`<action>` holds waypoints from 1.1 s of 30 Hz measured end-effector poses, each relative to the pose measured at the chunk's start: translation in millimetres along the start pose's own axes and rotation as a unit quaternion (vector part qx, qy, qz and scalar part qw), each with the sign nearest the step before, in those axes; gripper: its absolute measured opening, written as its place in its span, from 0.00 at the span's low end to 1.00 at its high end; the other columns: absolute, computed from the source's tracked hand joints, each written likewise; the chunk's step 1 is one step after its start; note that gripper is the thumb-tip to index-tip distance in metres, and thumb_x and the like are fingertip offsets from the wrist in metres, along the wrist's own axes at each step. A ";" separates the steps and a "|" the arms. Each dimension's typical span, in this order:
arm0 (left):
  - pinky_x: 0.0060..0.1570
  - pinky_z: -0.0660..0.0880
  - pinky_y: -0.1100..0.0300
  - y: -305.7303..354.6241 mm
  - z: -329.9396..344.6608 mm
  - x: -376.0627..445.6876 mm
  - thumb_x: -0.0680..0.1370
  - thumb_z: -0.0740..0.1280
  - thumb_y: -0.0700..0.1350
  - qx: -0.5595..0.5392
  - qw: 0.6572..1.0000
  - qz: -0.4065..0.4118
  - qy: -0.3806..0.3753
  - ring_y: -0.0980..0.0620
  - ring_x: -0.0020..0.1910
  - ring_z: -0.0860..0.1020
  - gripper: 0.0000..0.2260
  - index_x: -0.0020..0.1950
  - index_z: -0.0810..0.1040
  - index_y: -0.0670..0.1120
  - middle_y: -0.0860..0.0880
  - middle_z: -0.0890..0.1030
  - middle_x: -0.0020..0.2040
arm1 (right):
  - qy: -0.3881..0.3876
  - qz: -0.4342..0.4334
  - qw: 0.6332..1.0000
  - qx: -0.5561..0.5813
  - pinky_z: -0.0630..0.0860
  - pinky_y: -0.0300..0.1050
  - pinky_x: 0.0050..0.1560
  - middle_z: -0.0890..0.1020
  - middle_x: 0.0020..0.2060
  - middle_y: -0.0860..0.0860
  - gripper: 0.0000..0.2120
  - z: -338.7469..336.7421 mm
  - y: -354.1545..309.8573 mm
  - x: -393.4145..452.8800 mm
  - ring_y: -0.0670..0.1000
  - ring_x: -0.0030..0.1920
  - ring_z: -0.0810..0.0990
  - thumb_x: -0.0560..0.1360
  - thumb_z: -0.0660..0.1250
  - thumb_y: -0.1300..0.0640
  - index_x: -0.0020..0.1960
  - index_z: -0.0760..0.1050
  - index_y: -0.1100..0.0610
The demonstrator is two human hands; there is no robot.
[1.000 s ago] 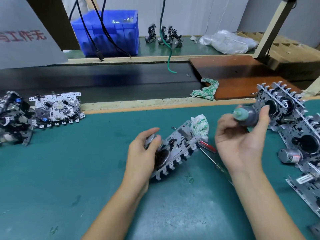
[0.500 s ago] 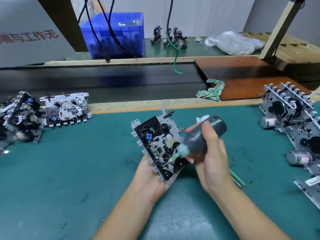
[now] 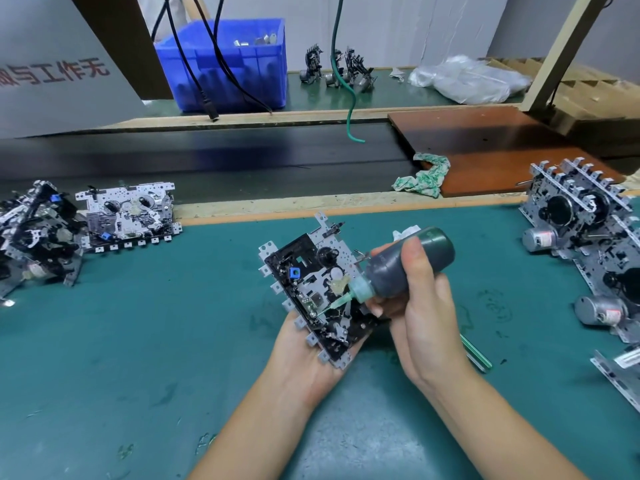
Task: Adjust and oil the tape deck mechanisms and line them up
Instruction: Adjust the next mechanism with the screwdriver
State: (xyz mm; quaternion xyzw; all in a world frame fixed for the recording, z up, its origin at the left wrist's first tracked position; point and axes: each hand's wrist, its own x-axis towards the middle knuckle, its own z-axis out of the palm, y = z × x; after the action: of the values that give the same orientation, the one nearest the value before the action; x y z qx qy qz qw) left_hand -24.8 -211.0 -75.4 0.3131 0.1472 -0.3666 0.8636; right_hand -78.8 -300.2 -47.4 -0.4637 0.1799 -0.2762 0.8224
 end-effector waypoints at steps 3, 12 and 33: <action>0.63 0.47 0.68 -1.3 0.4 0.1 0.66 0.67 0.38 0.008 1.000 -0.013 0.002 0.57 0.46 0.39 0.15 0.44 0.64 0.52 0.52 0.41 0.51 | -0.001 -0.005 1.000 -0.014 0.71 0.34 0.29 0.79 0.30 0.47 0.11 -0.6 1.5 0.3 0.44 0.31 0.77 0.68 0.65 0.45 0.32 0.81 0.49; 0.66 0.53 0.65 -1.8 -1.1 0.4 0.66 0.67 0.37 -0.036 0.998 -0.045 -0.004 0.58 0.44 0.42 0.14 0.43 0.67 0.51 0.53 0.44 0.45 | -0.005 -0.015 1.000 -0.012 0.72 0.34 0.30 0.79 0.30 0.46 0.11 -1.9 2.8 0.9 0.44 0.32 0.77 0.63 0.68 0.41 0.32 0.81 0.47; 0.43 0.76 0.60 19.9 4.9 0.1 0.80 0.61 0.39 0.367 0.902 0.219 0.062 0.51 0.41 0.80 0.08 0.51 0.80 0.48 0.48 0.81 0.44 | 0.146 -0.141 0.966 -0.157 0.76 0.37 0.41 0.79 0.43 0.54 0.16 -51.6 -35.9 45.1 0.47 0.38 0.80 0.69 0.74 0.57 0.46 0.66 0.51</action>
State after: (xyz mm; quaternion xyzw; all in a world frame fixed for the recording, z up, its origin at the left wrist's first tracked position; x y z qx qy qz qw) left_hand -10.2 -203.6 -63.1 0.6544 -0.0164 -0.1761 0.7352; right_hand -82.3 -377.5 -44.3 -0.5624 0.2719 -0.4227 0.6566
